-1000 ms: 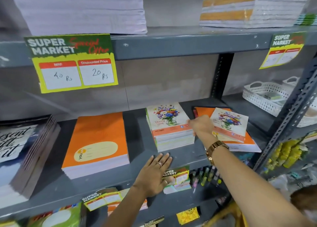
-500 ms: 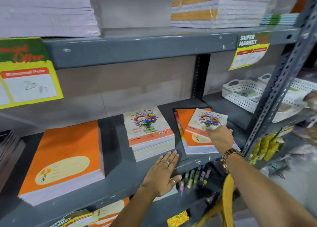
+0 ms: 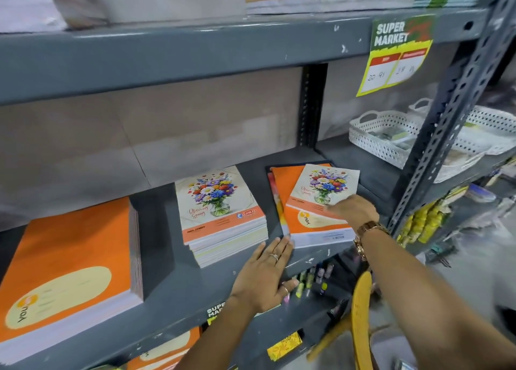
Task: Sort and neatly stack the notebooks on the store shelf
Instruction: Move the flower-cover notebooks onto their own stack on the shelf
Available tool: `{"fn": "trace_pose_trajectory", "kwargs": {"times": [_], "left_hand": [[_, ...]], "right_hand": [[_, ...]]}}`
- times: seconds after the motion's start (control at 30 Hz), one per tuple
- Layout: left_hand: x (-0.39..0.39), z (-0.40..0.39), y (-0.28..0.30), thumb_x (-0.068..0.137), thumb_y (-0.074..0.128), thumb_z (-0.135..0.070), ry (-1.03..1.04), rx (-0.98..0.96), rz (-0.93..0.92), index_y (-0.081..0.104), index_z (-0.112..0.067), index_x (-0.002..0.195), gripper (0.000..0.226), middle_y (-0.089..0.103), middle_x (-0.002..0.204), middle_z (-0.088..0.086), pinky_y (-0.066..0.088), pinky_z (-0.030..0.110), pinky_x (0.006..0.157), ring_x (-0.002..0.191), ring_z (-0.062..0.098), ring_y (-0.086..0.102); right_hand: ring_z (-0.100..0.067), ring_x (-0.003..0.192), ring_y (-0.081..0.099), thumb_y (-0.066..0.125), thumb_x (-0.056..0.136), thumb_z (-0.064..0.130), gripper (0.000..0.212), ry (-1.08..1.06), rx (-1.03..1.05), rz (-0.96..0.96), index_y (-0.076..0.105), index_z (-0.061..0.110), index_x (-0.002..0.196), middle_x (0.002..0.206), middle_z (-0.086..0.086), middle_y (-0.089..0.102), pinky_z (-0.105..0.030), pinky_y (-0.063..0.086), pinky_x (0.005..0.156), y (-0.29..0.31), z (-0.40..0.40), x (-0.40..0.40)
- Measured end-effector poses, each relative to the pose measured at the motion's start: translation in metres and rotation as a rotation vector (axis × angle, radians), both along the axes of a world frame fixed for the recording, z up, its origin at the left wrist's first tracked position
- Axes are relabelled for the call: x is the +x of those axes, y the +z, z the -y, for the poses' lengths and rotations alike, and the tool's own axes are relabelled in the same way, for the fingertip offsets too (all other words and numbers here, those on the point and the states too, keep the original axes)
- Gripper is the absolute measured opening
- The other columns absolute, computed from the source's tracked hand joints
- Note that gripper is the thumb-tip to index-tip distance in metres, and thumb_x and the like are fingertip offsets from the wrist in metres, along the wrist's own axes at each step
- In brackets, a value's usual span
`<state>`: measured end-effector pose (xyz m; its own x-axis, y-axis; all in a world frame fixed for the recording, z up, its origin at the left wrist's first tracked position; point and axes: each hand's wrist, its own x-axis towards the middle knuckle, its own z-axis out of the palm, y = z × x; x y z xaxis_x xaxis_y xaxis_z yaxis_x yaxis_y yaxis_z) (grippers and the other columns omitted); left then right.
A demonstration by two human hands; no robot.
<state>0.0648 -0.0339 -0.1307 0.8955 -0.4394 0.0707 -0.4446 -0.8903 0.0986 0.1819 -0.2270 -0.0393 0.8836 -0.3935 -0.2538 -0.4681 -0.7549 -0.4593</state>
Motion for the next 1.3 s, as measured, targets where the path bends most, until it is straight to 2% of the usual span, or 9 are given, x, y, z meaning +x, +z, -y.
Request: {"fn": "trace_pose_trajectory", "kwargs": {"times": [0.13, 0.43, 0.6, 0.7, 0.77, 0.9, 1.0, 1.13, 1.3], "left_hand": [[0.001, -0.001, 0.0, 0.094, 0.022, -0.055, 0.002, 0.003, -0.005, -0.013, -0.021, 0.147, 0.072, -0.009, 0.159, -0.003, -0.01, 0.031, 0.116, 0.147, 0.013, -0.007], [-0.011, -0.009, 0.005, 0.096, 0.024, -0.05, -0.014, 0.038, -0.054, -0.007, -0.017, 0.148, 0.07, -0.006, 0.16, 0.0, -0.012, 0.031, 0.117, 0.147, 0.016, -0.007], [-0.035, -0.039, 0.007, 0.097, 0.022, -0.049, 0.028, 0.088, -0.092, -0.01, -0.017, 0.148, 0.068, -0.008, 0.16, 0.0, -0.009, 0.033, 0.12, 0.147, 0.015, -0.011], [-0.049, -0.059, 0.012, 0.097, 0.022, -0.047, 0.067, 0.092, -0.107, -0.01, -0.017, 0.148, 0.068, -0.01, 0.159, 0.001, -0.009, 0.032, 0.12, 0.147, 0.015, -0.01], [-0.058, -0.071, 0.014, 0.097, 0.023, -0.047, 0.101, 0.079, -0.11, -0.01, -0.018, 0.148, 0.067, -0.01, 0.159, 0.0, -0.011, 0.03, 0.118, 0.147, 0.015, -0.011], [-0.075, -0.091, 0.013, 0.097, 0.022, -0.046, 0.135, 0.058, -0.107, -0.011, -0.02, 0.147, 0.066, -0.012, 0.159, -0.003, -0.016, 0.027, 0.114, 0.146, 0.014, -0.013], [-0.083, -0.102, 0.012, 0.096, 0.02, -0.051, 0.153, 0.038, -0.109, -0.011, -0.023, 0.147, 0.067, -0.012, 0.159, -0.005, -0.014, 0.028, 0.116, 0.146, 0.012, -0.013], [-0.088, -0.107, 0.009, 0.094, 0.02, -0.055, 0.182, 0.024, -0.105, -0.01, -0.024, 0.147, 0.069, -0.012, 0.159, -0.006, -0.015, 0.027, 0.115, 0.146, 0.013, -0.013], [-0.085, -0.103, 0.006, 0.095, 0.02, -0.053, 0.205, 0.002, -0.105, -0.007, -0.022, 0.148, 0.067, -0.009, 0.159, -0.005, -0.017, 0.024, 0.112, 0.146, 0.011, -0.011]], "right_hand": [[-0.031, 0.108, 0.062, 0.058, 0.084, 0.022, 0.032, -0.079, 0.136, 0.084, 0.062, 0.004, 0.11, 0.118, -0.013, 0.065, -0.031, 0.049, 0.083, -0.008, 0.0, 0.008], [-0.042, 0.102, 0.064, 0.048, 0.091, 0.006, 0.032, -0.33, 0.691, 0.357, 0.054, -0.006, 0.12, 0.121, -0.023, 0.061, -0.047, 0.055, 0.087, 0.034, -0.007, -0.002], [-0.021, 0.072, 0.059, 0.042, 0.097, 0.01, 0.036, -0.198, 0.963, 0.351, 0.046, -0.004, 0.13, 0.075, -0.002, 0.048, -0.019, 0.05, 0.04, 0.069, -0.031, -0.02], [-0.02, 0.059, 0.05, 0.036, 0.096, -0.004, 0.033, -0.157, 1.039, 0.3, 0.046, -0.004, 0.127, 0.083, -0.011, 0.052, -0.017, 0.045, 0.026, 0.079, -0.052, -0.028], [-0.025, 0.06, 0.051, 0.032, 0.096, -0.007, 0.031, -0.07, 1.028, 0.251, 0.049, -0.001, 0.12, 0.09, -0.016, 0.054, -0.02, 0.05, 0.033, 0.081, -0.077, -0.038], [-0.037, 0.08, 0.061, 0.043, 0.095, -0.002, 0.031, -0.057, 1.014, 0.184, 0.048, -0.005, 0.126, 0.118, -0.02, 0.057, -0.038, 0.052, 0.071, 0.061, -0.121, -0.044], [-0.037, 0.075, 0.066, 0.056, 0.09, 0.001, 0.029, -0.036, 0.916, 0.142, 0.053, -0.006, 0.118, 0.121, -0.023, 0.061, -0.039, 0.058, 0.072, 0.042, -0.144, -0.043], [-0.035, 0.088, 0.07, 0.072, 0.08, 0.02, 0.024, 0.042, 0.523, 0.254, 0.066, 0.003, 0.096, 0.107, -0.017, 0.071, -0.039, 0.059, 0.078, 0.034, -0.157, -0.046], [-0.035, 0.102, 0.064, 0.069, 0.08, 0.019, 0.026, 0.066, 0.269, 0.399, 0.068, 0.007, 0.104, 0.111, -0.017, 0.068, -0.03, 0.048, 0.073, 0.045, -0.147, -0.048]]}}
